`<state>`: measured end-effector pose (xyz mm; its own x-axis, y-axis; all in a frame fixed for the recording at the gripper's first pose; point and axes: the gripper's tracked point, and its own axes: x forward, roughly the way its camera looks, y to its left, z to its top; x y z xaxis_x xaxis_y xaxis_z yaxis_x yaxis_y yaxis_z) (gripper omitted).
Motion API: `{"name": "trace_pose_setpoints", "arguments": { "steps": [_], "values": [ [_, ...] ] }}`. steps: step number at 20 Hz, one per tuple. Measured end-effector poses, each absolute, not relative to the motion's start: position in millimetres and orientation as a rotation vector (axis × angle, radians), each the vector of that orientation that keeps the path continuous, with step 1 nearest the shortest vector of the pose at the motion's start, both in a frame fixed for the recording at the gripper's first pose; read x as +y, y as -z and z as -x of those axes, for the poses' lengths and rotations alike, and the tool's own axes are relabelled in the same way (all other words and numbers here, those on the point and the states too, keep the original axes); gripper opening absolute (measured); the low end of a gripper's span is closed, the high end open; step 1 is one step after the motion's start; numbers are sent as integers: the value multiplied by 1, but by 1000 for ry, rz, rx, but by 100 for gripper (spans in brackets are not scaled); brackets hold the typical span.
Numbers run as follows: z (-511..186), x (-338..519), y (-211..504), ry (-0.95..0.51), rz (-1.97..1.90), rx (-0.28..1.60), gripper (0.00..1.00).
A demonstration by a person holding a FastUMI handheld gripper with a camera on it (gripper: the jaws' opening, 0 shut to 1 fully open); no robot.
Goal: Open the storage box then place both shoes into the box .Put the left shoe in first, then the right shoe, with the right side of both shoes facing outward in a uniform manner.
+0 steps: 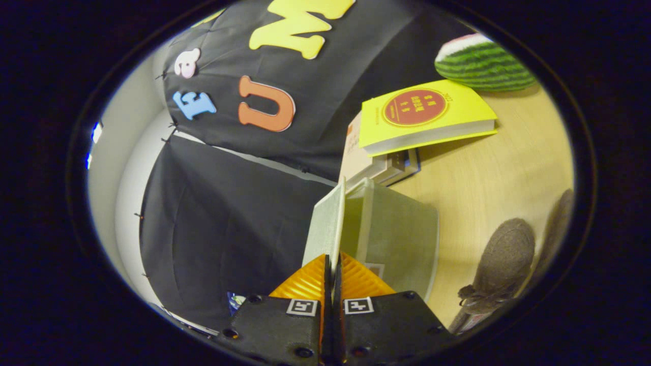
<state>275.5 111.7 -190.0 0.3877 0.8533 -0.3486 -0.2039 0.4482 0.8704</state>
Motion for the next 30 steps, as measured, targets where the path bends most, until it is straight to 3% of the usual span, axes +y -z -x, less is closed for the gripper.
{"name": "trace_pose_setpoints", "arguments": {
  "steps": [16,27,29,30],
  "values": [
    [-251,199,104,-753,-660,910,6],
    [-246,296,75,-641,-581,858,6],
    [-237,316,79,-648,-485,856,8],
    [-235,322,82,-655,-401,850,20]
  ]
}}
